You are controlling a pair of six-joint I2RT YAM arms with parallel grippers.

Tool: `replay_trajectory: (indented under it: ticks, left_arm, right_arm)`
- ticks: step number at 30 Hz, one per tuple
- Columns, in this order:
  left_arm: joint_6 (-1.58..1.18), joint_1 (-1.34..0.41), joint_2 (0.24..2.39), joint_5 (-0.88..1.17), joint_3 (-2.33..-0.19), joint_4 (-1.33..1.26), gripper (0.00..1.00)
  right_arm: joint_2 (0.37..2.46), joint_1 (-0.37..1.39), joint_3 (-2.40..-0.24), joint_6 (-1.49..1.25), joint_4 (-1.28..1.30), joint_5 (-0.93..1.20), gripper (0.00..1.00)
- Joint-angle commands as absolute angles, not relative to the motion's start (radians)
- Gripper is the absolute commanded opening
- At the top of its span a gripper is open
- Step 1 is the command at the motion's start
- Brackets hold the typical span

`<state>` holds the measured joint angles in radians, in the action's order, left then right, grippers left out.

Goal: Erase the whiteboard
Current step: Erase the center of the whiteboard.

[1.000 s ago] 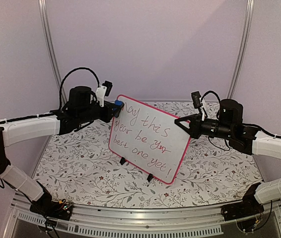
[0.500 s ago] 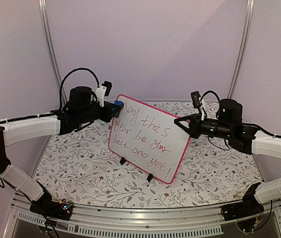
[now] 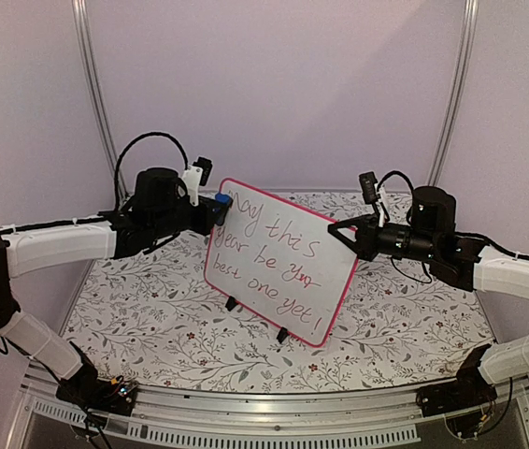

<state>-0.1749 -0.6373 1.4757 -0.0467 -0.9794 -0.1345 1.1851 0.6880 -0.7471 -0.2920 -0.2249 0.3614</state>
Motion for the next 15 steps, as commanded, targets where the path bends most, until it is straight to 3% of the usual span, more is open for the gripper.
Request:
replay_trajectory:
  ticks: [1, 15]
  left_arm:
    - [-0.200, -0.655, 1.491, -0.069, -0.959, -0.087, 0.16]
    - [-0.286, -0.660, 1.481, -0.038, -0.913, -0.116, 0.15]
  right_arm:
    - [1.209, 0.710, -0.747, -0.227, -0.152, 0.436, 0.00]
    - [1.205, 0.710, -0.747, -0.227, -0.149, 0.444, 0.00]
